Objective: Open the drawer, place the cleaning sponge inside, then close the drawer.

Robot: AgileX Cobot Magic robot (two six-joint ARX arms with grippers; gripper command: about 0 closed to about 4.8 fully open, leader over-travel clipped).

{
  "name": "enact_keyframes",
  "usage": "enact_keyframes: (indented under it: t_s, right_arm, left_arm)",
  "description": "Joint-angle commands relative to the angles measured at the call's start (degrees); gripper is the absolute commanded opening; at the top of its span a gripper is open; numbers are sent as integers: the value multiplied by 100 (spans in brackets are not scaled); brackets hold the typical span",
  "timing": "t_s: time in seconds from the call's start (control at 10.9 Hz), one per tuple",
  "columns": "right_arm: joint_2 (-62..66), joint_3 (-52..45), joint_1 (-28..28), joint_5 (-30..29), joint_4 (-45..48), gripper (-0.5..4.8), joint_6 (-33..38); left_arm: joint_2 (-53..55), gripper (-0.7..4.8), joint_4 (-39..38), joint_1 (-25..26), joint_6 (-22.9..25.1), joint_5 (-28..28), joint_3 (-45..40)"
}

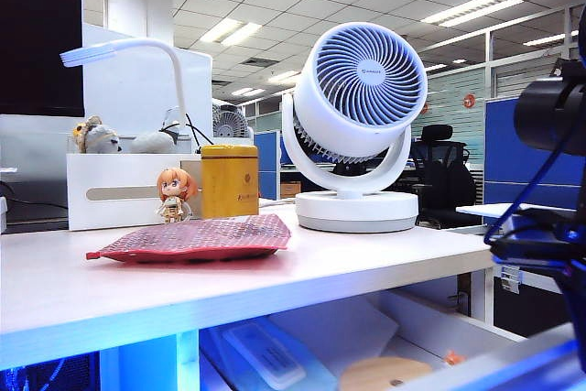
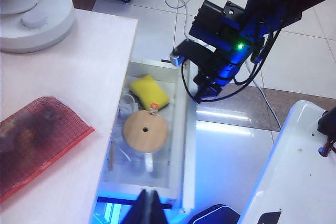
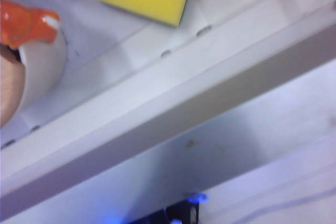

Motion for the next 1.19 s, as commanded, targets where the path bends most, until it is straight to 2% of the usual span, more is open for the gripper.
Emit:
enact_keyframes:
  t_s: [0.09,0.73,1.19]
  right_arm:
    - [-22,22,13,-13,623,-6,22]
    - [-7,22,13,-13,1331,-6,22]
    - [452,33,13,-184,2035,-6,129]
  left_arm:
    - [2,-5,-190,7,280,48,24]
    - [0,-5,-297,7,271,15,24]
    - [0,-5,-297,7,251,13,24]
